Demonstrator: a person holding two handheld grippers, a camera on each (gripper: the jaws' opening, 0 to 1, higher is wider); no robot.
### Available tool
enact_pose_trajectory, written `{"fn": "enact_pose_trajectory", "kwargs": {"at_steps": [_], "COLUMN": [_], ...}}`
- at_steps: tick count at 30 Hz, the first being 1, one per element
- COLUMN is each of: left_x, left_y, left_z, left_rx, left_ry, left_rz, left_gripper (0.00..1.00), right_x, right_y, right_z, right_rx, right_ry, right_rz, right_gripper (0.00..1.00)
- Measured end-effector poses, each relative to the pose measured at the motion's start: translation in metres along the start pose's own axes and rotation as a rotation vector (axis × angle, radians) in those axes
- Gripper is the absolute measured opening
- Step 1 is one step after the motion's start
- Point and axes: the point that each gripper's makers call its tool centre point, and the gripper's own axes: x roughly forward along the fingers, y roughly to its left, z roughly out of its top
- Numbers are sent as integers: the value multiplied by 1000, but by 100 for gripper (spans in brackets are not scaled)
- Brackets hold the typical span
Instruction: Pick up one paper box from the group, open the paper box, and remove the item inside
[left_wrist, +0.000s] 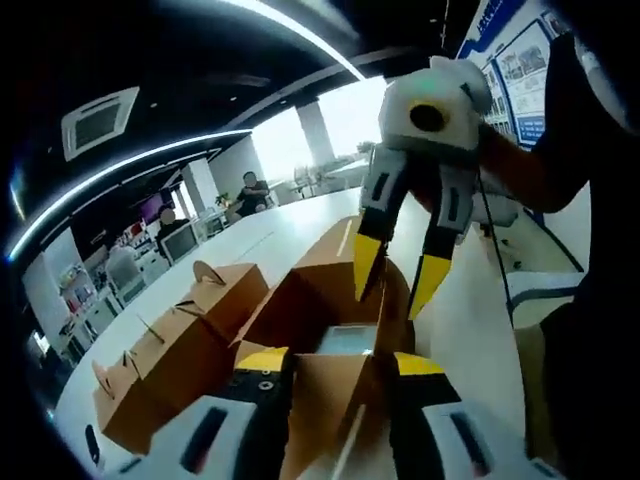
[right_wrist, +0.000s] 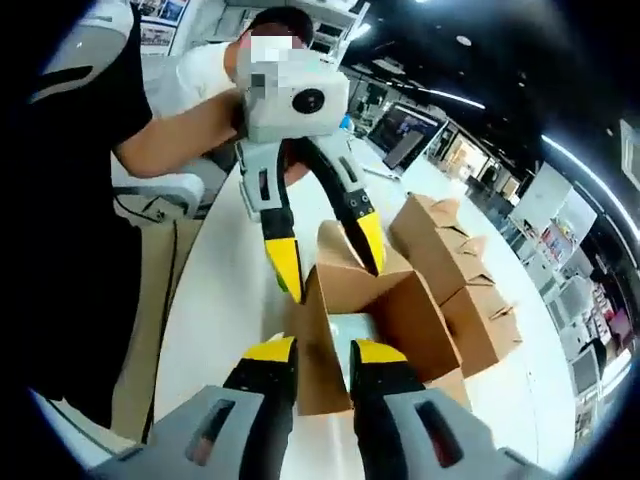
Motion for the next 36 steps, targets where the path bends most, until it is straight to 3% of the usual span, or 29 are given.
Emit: {"fn": "enact_pose_trajectory", "kwargs": {"at_steps": [7,10,13,17,20,24,25,26,28,30,32,34,36], "left_x": [2,2,2,3,3,5,5,5,3,-2,-5,-7,-10], "left_y": [3,6,6,5,5,3,2,2,-4,-9,-11,-10,-11], "left_z": [0,-2,-3,-1,-1,1,1,3,4,7,12,21,32], "left_rx": [-13,-36,-48,-11,-8,-6,12,79,161,164,171,141,97], "left_ry": [1,-11,-26,11,5,-27,-31,-33,-21,-31,-48,-78,-137], "left_rz": [28,45,39,35,19,-1,-5,-8,-37,-44,-38,3,36], "left_gripper": [37,37,37,37,37,38,38,40,45,45,45,46,46], "right_x": [3,5,5,5,5,3,1,-2,-12,-26,-37,-43,-43], "right_y": [-4,7,4,3,3,-4,-5,-7,-10,-18,-28,-38,-47], "right_z": [-6,-5,-5,-5,-5,-5,-4,-2,8,28,37,39,30], "right_rx": [64,87,78,84,80,47,42,38,41,64,70,55,5], "right_ry": [33,18,13,16,14,5,3,-4,-42,-123,-158,-151,-87], "right_rz": [6,68,59,78,89,81,81,82,89,89,75,62,62], "right_gripper": [13,4,4,4,6,19,21,21,24,25,26,28,31]}}
